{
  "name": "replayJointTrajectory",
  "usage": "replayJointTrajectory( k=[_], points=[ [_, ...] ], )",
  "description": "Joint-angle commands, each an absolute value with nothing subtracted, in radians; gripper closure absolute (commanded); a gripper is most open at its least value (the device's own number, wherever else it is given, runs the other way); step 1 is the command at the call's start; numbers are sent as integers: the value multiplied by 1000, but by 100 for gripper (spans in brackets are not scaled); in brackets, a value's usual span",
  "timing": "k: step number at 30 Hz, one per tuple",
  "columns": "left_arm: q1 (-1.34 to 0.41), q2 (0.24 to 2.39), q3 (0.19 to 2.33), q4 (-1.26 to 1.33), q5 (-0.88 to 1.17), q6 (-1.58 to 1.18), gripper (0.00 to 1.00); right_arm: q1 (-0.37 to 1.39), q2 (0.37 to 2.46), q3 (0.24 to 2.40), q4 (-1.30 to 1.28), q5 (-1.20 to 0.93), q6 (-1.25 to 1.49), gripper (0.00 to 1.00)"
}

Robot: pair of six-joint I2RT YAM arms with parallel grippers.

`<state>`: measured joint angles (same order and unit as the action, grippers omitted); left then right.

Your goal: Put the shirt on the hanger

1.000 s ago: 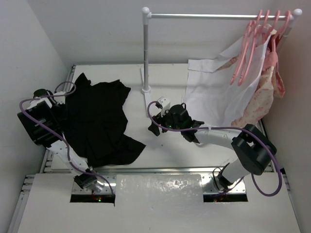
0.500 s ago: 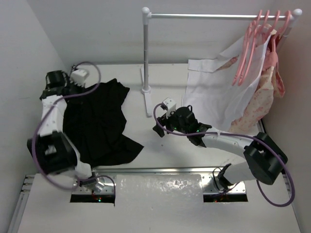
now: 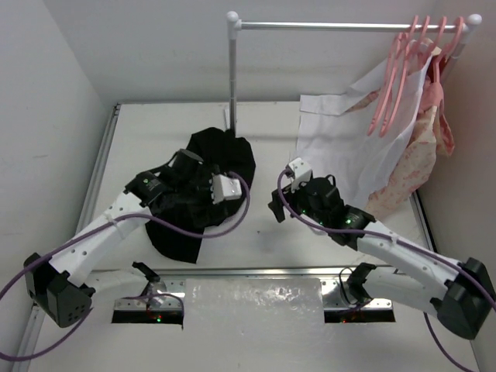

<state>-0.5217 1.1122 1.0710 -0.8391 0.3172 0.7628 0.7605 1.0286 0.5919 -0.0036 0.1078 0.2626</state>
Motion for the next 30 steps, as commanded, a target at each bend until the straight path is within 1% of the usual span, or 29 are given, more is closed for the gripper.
replayJointTrajectory(
  k=[1,3,4,5,6,7,8,9,10,12,13,14,15,16,17,18,19,21,23,26,28,30],
  points=[
    [-624,1101,1074,-903,328,781,7,735,925,580,-155,256,265,12],
    [-643,1100,1091,-894,354,787,6,727,902,587,-158,284,247,14],
    [-638,1077,1106,-870,339,781,6,726,905,604,-158,290,241,17],
    [-626,1054,1100,-744,245,729,6,726,916,615,-156,290,226,24],
    [-606,1020,1085,-653,183,688,6,726,952,630,-152,285,221,34],
    [-518,968,1050,-559,131,661,0,726,978,662,-141,263,215,54],
    [-485,965,1049,-454,39,619,0,724,1009,679,-134,249,207,63],
    [-473,1010,1063,-431,-39,605,3,719,1040,698,-121,236,206,70],
    [-422,1055,1109,-436,-72,595,5,712,1107,727,-83,198,206,75],
    [-314,1153,1179,-501,84,531,12,639,1181,755,-32,111,262,73],
    [-205,1261,1251,-517,144,500,14,606,1266,785,30,44,293,69],
    [-158,1316,1285,-535,216,453,16,585,1311,799,61,-54,348,61],
    [-123,1421,1337,-537,236,437,17,571,1354,822,95,-69,357,55],
    [-88,1469,1354,-534,242,430,17,572,1432,865,110,-72,354,48],
    [-84,1511,1365,-517,233,425,15,574,1472,882,130,-95,354,37],
    [-83,1593,1388,-509,230,422,10,574,1509,900,164,-107,363,33],
    [-84,1635,1403,-502,229,417,8,574,1546,937,179,-121,373,30],
    [-84,1748,1465,-486,219,394,5,584,1647,982,192,-146,382,24],
    [-84,1814,1502,-463,181,393,4,619,1721,1043,184,-135,338,24],
    [-83,1923,1558,-437,137,399,1,679,1764,1081,196,-132,264,22],
    [-83,1997,1604,-434,126,406,1,698,1785,1095,215,-136,255,19],
    [-84,2058,1631,-417,114,413,1,703,1838,1130,209,-166,274,19]
  ],
)
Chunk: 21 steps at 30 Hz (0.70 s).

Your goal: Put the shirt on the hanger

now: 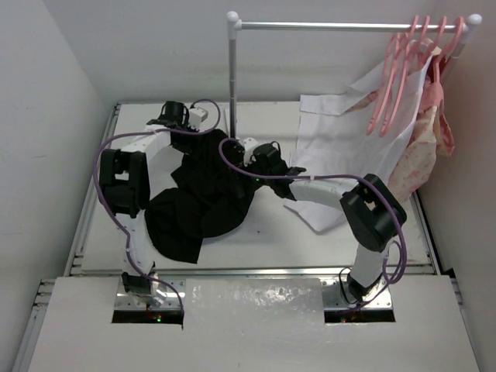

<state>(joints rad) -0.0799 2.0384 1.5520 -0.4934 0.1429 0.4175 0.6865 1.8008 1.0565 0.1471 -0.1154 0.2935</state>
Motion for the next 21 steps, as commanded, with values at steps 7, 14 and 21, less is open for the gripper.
replayJointTrajectory(
  k=[7,14,21],
  points=[
    [-90,2195,1687,-436,153,448,0,704,1971,1183,158,-221,331,32],
    [-121,2167,1601,-432,326,488,43,701,1875,1079,156,-178,290,100],
    [-91,2108,1576,-453,364,439,100,658,1686,985,107,-107,241,100]
  ],
)
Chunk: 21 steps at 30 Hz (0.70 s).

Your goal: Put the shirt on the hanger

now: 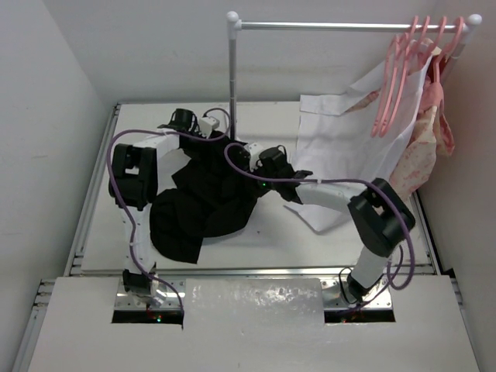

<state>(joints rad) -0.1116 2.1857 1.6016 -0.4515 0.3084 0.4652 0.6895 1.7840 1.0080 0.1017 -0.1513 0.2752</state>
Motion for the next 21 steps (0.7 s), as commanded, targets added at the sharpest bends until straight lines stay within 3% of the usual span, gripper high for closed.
replayJointTrajectory(
  k=[1,8,14,20,21],
  points=[
    [-71,2047,1554,-445,371,428,100,646,1636,968,110,-100,239,100],
    [47,1708,1554,-460,414,409,100,581,1422,885,121,-127,172,100],
    [61,1456,1629,-642,393,506,100,580,1248,786,189,-236,163,100],
    [61,1258,1524,-761,264,586,100,563,1157,640,65,-68,213,100],
    [61,1240,1491,-759,237,594,100,554,1163,614,5,-11,234,85]
  ],
)
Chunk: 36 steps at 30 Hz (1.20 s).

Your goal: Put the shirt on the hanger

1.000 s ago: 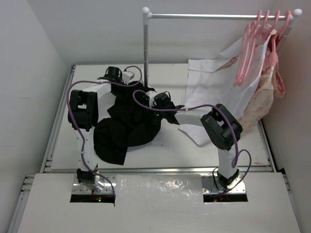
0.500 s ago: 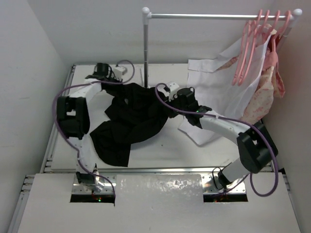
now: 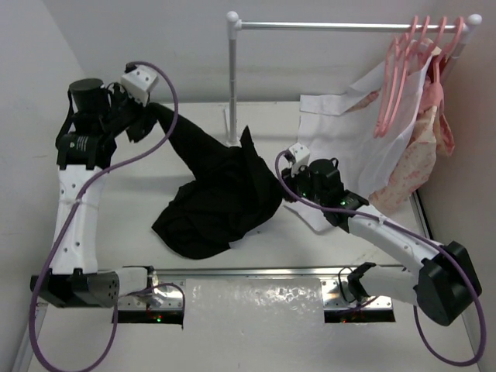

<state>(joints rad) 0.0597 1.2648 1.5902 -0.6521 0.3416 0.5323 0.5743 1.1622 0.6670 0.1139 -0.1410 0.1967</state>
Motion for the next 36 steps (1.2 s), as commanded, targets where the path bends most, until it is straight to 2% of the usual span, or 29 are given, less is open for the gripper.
replayJointTrajectory(
  k=[1,2,3,4,5,8,11,16,20,21,26,31,35,36],
  points=[
    [61,1226,1456,-756,192,606,100,542,1170,604,-38,7,295,62],
    [61,1206,1393,-758,183,612,100,513,1181,597,-75,53,339,35],
    [61,1200,1367,-764,184,623,100,503,1205,597,-163,116,378,16],
    [61,1192,1339,-785,228,658,100,499,1212,612,-190,232,402,4],
    [61,1174,1291,-795,260,678,100,499,1210,620,-207,271,399,1],
    [61,1143,1226,-824,363,735,100,521,1152,641,-158,295,382,1],
    [61,1147,1206,-828,348,739,100,635,1118,649,12,258,263,7],
    [60,1170,1158,-789,230,719,100,669,1340,781,3,195,221,12],
    [61,1175,1118,-752,195,718,100,661,1521,914,-63,210,212,40],
    [61,1177,1114,-747,196,718,100,658,1549,961,-70,218,216,43],
    [61,1180,1092,-738,198,722,100,614,1627,1012,-68,241,268,39],
    [61,1183,1075,-710,172,713,100,601,1681,1008,-44,54,278,38],
    [61,1192,1075,-686,150,683,100,595,1755,1002,-14,-30,305,40],
    [61,1198,1077,-684,150,675,100,594,1770,1008,-8,-81,307,43]
  ],
)
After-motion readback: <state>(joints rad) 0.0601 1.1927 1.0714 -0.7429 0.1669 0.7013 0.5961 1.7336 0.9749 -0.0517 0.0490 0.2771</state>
